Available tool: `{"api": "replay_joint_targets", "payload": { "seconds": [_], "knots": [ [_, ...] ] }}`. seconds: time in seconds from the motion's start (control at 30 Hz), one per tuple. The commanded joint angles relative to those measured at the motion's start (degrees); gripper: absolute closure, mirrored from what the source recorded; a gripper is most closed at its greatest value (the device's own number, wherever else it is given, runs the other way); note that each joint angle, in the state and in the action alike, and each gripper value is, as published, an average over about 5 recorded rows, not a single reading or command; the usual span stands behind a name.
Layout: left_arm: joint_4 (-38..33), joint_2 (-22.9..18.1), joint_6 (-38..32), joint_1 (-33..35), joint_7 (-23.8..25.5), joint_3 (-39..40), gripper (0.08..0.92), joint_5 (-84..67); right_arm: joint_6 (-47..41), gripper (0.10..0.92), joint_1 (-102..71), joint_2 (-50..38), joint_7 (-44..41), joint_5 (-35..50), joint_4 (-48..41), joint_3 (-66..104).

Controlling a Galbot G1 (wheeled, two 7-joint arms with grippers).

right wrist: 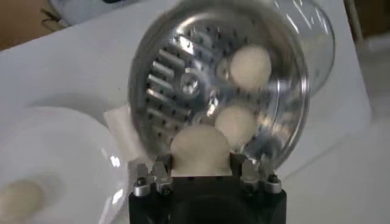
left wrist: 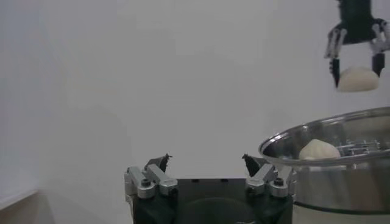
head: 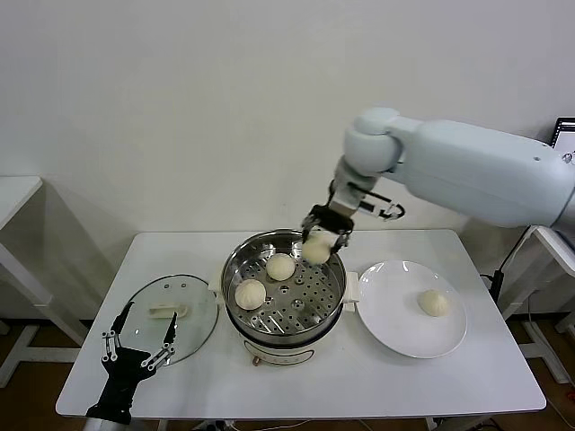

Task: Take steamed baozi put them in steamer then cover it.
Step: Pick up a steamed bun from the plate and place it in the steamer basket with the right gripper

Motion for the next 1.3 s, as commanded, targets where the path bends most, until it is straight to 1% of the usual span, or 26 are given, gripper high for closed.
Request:
{"api": "replay_joint_targets", "payload": {
  "seconds": [0.03,0.33,0.83,1.03,1.2,1.3],
  "knots": [
    [0.0,0.0,0.1,0.0,-0.1,-0.1,0.177,0.0,9.7,0.373,-2.1,5.4,-0.6,-6.7,6.3,-2.0],
    [0.2,0.0,-0.1,-0.3,-0.2,-0.3,0.177,-0.3,11.3,0.364,-6.8,5.5,-1.1,-11.6,5.2,-2.1],
    [0.6,0.1,-0.2,-1.1,-0.4,-0.4,0.177,-0.8,11.9,0.355,-10.8,7.8,-0.1,-15.4,3.8,-1.4],
    [0.8,0.0,-0.3,-1.2,-0.4,-0.4,0.177,-0.9,12.1,0.308,-11.1,8.7,0.4,-16.2,3.5,-1.4],
    [0.9,-0.1,-0.4,-1.3,-0.4,-0.5,0.177,-0.9,12.1,0.228,-11.1,8.7,0.6,-16.3,3.6,-1.0],
    [1.0,-0.1,-0.4,-1.3,-0.4,-0.6,0.177,-0.9,11.3,0.206,-10.6,7.8,-0.3,-14.9,4.1,0.6]
  ]
}}
